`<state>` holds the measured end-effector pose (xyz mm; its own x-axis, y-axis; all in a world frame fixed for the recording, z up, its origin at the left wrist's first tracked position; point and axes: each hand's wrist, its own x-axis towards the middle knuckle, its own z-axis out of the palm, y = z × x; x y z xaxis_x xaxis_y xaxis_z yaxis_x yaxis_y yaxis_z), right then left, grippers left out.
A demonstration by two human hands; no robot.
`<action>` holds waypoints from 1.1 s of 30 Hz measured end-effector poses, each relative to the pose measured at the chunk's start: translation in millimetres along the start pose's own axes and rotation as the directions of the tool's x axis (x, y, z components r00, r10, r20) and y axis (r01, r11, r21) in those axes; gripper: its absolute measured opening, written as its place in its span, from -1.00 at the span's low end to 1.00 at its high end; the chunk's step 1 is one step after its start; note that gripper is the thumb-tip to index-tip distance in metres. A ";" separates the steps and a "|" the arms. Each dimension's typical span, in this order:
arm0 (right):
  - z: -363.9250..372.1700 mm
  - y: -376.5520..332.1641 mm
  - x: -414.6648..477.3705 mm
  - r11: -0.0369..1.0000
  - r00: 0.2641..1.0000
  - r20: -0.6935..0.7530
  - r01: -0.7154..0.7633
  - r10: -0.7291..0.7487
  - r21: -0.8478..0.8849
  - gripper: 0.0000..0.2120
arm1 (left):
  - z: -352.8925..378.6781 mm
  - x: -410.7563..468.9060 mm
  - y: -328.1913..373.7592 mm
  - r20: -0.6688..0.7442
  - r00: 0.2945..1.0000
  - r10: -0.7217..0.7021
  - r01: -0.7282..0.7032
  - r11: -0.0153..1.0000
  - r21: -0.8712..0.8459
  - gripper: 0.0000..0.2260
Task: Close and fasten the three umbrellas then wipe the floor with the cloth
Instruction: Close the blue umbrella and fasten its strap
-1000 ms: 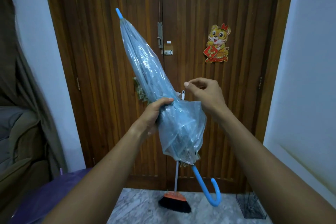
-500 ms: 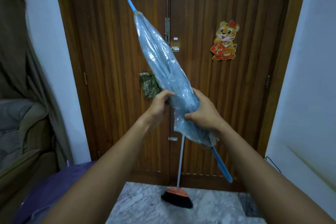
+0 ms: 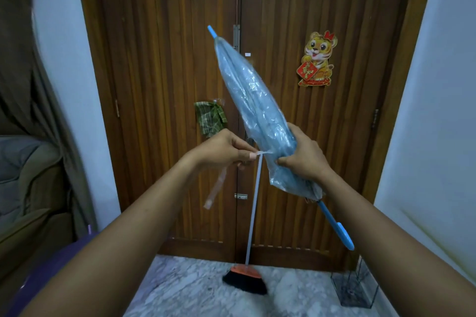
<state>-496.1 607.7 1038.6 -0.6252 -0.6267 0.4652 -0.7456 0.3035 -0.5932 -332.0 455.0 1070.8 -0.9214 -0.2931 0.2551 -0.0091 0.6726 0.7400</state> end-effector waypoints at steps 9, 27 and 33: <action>9.9 3.9 -2.6 0.939 0.996 0.071 0.081 -0.061 -0.333 -0.09 | -9.2 8.1 30.3 0.108 0.994 0.023 -0.026 0.999 0.024 -0.69; 9.3 4.2 -9.2 0.910 0.981 0.101 0.193 -0.168 -0.367 -0.13 | -25.5 22.2 45.0 0.218 0.974 0.065 0.036 0.901 -0.432 -0.58; 2.3 -7.2 -12.5 0.920 0.960 0.156 0.270 -0.233 -0.286 -0.31 | -30.8 32.4 48.8 0.186 0.980 0.075 -0.022 0.962 -0.272 -0.65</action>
<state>-482.4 611.7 1035.5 -0.3903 -0.7844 0.4821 -0.9202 0.3150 -0.2323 -350.3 457.5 1134.4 -0.9756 -0.1099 0.1899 0.1176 0.4688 0.8754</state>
